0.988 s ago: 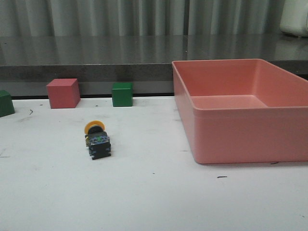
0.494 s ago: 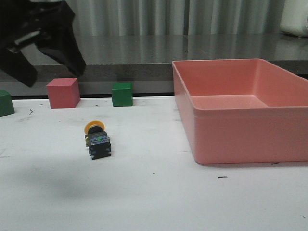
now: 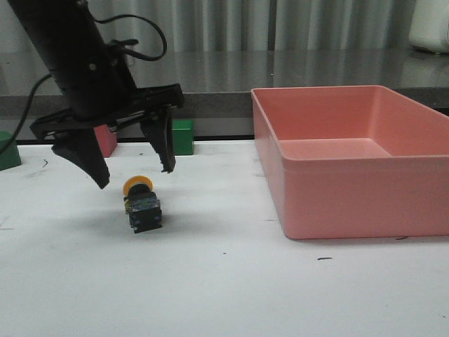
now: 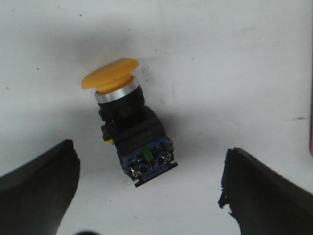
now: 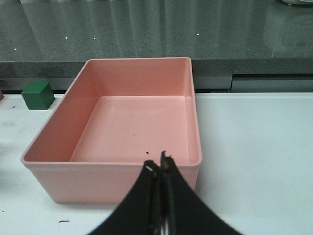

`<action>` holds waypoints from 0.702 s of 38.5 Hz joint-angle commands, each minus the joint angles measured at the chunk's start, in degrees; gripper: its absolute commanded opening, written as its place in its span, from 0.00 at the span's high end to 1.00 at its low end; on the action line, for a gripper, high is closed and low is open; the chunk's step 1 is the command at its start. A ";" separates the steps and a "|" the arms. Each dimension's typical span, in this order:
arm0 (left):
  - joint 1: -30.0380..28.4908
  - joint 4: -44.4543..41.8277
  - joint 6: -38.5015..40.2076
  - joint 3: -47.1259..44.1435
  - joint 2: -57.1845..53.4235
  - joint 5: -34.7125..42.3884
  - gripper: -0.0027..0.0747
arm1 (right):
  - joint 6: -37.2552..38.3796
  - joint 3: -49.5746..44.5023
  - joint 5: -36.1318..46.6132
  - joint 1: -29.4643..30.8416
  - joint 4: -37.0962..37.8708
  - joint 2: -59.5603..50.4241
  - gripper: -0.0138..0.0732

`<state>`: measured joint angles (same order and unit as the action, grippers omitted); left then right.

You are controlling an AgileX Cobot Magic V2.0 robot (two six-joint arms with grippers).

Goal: Place and stand button with both arms
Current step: 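Lower the left gripper over the lying button and grasp it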

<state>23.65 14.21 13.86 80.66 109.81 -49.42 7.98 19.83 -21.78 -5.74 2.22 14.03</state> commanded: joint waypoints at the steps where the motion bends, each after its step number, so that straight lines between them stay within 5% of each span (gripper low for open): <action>1: -0.09 0.44 2.72 4.98 0.84 -2.68 0.24 | -0.62 1.39 4.72 0.13 0.90 0.35 0.92; 13: -2.40 0.60 4.01 12.35 8.04 -6.21 0.24 | -0.62 1.39 4.72 0.13 0.90 0.35 0.92; 22: -3.08 2.08 4.01 14.11 10.09 -6.63 0.42 | -0.62 1.39 4.72 0.13 0.90 0.35 0.92; 27: -2.95 3.15 4.01 14.11 10.27 -6.75 0.42 | -0.62 1.39 4.72 0.13 0.90 0.35 0.92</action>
<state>20.60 15.06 17.22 93.16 123.00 -56.33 7.98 19.83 -21.78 -5.74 2.22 14.03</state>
